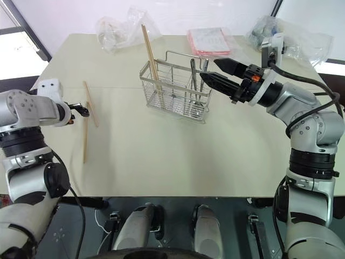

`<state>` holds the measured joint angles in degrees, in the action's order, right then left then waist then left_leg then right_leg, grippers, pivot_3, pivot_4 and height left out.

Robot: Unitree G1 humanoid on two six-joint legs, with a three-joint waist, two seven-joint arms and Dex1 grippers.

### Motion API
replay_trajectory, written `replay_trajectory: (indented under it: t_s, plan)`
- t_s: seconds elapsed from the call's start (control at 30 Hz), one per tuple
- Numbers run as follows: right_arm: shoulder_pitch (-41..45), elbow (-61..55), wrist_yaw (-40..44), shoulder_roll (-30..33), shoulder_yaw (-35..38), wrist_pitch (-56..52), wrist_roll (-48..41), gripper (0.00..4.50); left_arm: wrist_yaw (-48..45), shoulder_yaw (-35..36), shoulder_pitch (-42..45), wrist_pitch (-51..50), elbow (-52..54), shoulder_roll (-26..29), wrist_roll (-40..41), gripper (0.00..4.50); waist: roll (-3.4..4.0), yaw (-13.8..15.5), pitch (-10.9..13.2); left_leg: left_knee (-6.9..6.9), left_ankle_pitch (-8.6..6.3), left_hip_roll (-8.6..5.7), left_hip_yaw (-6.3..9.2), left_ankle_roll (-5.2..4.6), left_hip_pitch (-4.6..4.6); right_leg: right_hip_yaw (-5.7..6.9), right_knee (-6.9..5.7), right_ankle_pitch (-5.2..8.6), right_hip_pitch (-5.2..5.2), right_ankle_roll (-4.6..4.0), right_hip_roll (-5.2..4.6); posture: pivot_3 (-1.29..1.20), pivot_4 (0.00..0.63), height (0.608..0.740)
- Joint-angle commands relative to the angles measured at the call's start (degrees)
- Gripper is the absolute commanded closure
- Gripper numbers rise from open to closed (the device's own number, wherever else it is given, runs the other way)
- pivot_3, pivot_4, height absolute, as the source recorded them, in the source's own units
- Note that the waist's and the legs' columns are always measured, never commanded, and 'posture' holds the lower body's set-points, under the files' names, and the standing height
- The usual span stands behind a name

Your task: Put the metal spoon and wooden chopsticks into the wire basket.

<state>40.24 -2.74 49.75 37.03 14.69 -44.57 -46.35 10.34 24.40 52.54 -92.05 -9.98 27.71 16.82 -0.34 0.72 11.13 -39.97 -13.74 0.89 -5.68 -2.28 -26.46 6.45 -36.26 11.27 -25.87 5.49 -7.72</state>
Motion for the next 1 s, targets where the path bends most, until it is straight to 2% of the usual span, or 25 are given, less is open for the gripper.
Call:
replay_trajectory:
  t_s: [0.03,0.37,0.9,1.0]
  plan:
    - [0.9,-1.8,1.1,0.4,0.7,0.6,-1.3,0.0,1.1,0.1,0.9,-0.5,1.4,-0.4,0.8,0.05,0.0,0.0,0.0,0.0,0.0,0.0,-0.01,0.0,0.0,0.0,0.0,0.0,0.0,0.0,0.0,0.0,0.15,0.699]
    - [-3.7,-8.0,7.8,5.5,0.8,-2.4,-5.2,0.0,2.4,-0.1,-0.4,-0.5,0.5,-0.3,1.7,0.05,-0.01,0.0,0.0,0.01,0.0,0.0,0.0,-0.02,0.0,0.0,0.0,0.0,0.01,0.0,0.01,0.0,0.15,0.699]
    - [-3.9,-8.0,3.9,4.8,1.1,-1.6,-4.7,0.0,2.7,-0.4,-2.5,-0.5,-2.7,0.2,2.2,0.05,-0.02,0.0,0.0,0.01,-0.01,0.01,0.01,0.0,0.01,0.0,0.01,0.0,0.0,-0.01,-0.01,0.0,0.15,0.699]
    - [-3.9,-8.0,3.2,4.5,0.9,-1.3,-4.6,0.0,2.2,-0.5,-3.1,-0.5,-3.1,-0.4,1.3,0.93,-0.02,0.1,0.0,0.01,-0.01,0.01,0.01,0.0,0.02,0.0,0.01,0.0,0.0,-0.01,-0.01,0.0,0.15,0.699]
